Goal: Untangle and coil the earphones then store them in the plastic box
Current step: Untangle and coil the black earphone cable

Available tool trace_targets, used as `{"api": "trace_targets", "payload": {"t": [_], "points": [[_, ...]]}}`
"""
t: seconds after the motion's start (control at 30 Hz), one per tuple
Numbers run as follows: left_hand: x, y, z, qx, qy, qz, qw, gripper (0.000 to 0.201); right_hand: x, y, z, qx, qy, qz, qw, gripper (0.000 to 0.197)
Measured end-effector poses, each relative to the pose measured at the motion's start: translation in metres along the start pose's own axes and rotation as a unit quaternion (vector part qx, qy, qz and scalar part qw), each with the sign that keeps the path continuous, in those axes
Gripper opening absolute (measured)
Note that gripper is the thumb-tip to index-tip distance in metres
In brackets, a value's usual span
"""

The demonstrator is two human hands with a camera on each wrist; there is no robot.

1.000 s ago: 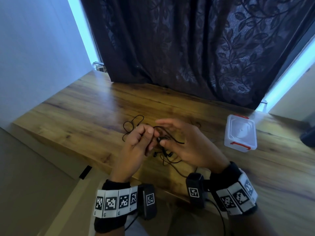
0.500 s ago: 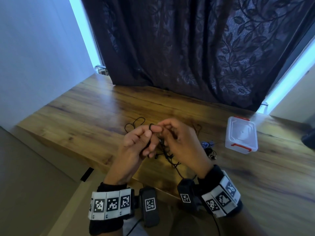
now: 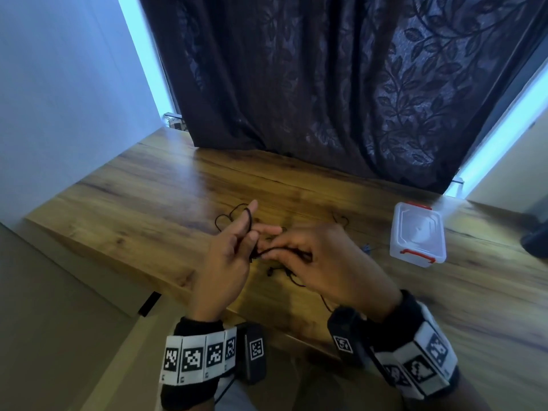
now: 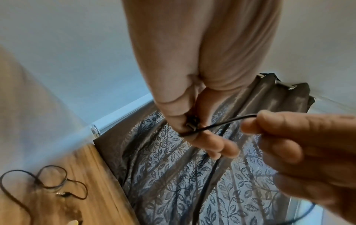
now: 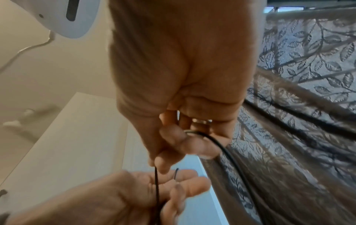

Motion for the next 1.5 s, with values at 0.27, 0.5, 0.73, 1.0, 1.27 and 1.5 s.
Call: {"api": "trace_targets", "payload": {"t": [0.27, 0.5, 0.73, 1.0, 1.27, 1.5], "points": [[0.020, -0.001, 0.005, -0.074, -0.080, 0.149, 0.983, 0.035, -0.043, 0.019, -0.028, 0.014, 0.131, -0.011, 0.991, 0.011], [0.018, 0.009, 0.007, -0.039, -0.089, 0.141, 0.985, 0.033, -0.002, 0.060, -0.019, 0.160, 0.125, -0.156, 0.967, 0.006], [0.003, 0.003, -0.001, -0.006, -0.007, 0.051, 0.999, 0.051, 0.072, 0.028, 0.021, 0.094, -0.103, -0.152, 0.979, 0.011], [0.013, -0.008, 0.004, -0.075, -0.058, 0.036, 0.995, 0.034, -0.012, 0.015, -0.007, -0.005, 0.008, -0.001, 1.000, 0.010], [0.019, 0.006, 0.006, -0.064, -0.095, 0.151, 0.982, 0.043, -0.025, 0.047, -0.036, 0.090, 0.130, -0.065, 0.985, 0.009], [0.010, 0.006, 0.003, -0.025, -0.082, 0.146, 0.985, 0.055, 0.079, 0.029, 0.005, 0.121, -0.083, -0.214, 0.966, 0.025]]}}
Point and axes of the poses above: each hand's wrist, its own z-axis away from the middle knuckle, its own x-axis out of the palm, y = z × x, the point moved 8 cm from there along -z, towards the middle knuckle, and after that the axes turned 9 degrees about z, right-handed, at the moved point
